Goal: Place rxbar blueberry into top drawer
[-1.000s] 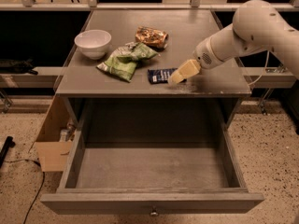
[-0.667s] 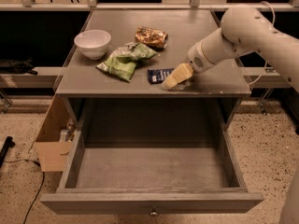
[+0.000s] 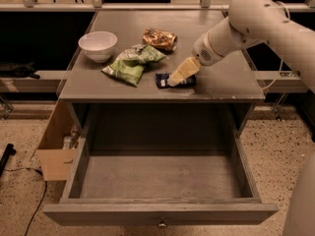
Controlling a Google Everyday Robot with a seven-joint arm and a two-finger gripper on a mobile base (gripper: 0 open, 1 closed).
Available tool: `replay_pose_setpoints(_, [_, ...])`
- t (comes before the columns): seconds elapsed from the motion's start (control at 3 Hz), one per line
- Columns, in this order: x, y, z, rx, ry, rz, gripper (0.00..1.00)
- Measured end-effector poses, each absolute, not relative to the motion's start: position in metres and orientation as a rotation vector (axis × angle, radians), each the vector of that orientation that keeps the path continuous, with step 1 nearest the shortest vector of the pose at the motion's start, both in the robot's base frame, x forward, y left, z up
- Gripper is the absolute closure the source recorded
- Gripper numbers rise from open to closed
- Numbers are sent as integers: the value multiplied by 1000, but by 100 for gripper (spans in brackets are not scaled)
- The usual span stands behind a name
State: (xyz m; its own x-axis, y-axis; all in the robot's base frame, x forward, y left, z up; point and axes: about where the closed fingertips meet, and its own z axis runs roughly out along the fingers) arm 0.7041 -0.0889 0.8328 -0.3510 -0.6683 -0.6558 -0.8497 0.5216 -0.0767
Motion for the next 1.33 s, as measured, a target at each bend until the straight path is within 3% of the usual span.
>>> replay_pose_setpoints(0.67, [700,-101,821,-1194,2154,376,0])
replay_pose_setpoints(1.33, [700,-100,821,-1194,2154,376,39])
